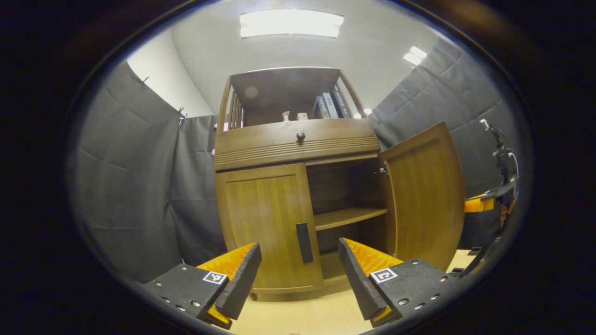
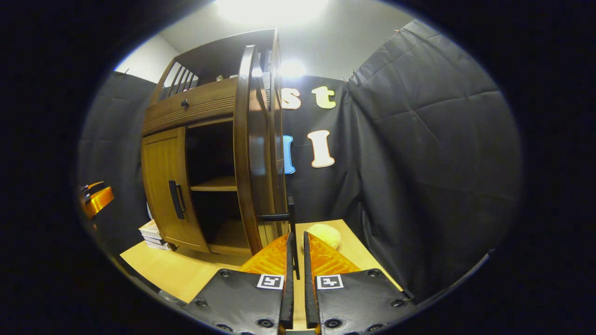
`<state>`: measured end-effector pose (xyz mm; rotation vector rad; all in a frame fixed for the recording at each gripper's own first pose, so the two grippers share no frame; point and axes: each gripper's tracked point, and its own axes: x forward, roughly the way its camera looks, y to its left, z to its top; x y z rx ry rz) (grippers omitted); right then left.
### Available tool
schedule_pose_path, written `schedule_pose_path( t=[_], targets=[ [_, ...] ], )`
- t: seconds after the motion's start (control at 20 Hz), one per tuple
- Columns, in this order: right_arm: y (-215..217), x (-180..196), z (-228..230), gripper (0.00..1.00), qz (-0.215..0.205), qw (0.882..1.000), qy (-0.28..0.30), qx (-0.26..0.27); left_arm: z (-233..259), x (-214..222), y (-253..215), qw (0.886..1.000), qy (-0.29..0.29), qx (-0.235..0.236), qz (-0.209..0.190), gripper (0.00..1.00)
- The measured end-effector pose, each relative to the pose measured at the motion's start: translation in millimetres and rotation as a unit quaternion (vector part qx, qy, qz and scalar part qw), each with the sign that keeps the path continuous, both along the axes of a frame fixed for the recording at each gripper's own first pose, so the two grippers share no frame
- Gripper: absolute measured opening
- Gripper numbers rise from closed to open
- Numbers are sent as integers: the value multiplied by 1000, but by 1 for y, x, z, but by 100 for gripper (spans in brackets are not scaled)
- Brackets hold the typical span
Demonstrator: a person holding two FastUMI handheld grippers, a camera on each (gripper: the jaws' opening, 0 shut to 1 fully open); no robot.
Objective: Open the right door of the double-door shoe cabinet with the right hand, and open the left door with the left hand.
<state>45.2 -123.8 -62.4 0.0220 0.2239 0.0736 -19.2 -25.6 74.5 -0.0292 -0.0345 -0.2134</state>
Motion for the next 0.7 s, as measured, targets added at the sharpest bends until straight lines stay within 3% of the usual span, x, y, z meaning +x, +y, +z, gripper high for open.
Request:
schedule_pose_path(
  t=[0.1,0.15,0.4,0.5,0.7],
  targets=[
    [-7,-13,13,14,-15,1000,-16,3,0,4,0,1000,-1,0,0,96],
    [-12,-18,16,8,-25,999,-23,3,1,7,0,1000,-2,-2,1,96],
    [-47,-50,22,92,-91,995,-26,-13,-3,19,-4,1000,6,-23,10,96],
    [-55,-63,24,96,-110,994,-24,-13,-5,25,-5,1000,5,-26,10,95],
    [-76,-88,25,92,-153,988,-24,-26,-10,32,-8,1000,11,-25,4,96]
  ],
)
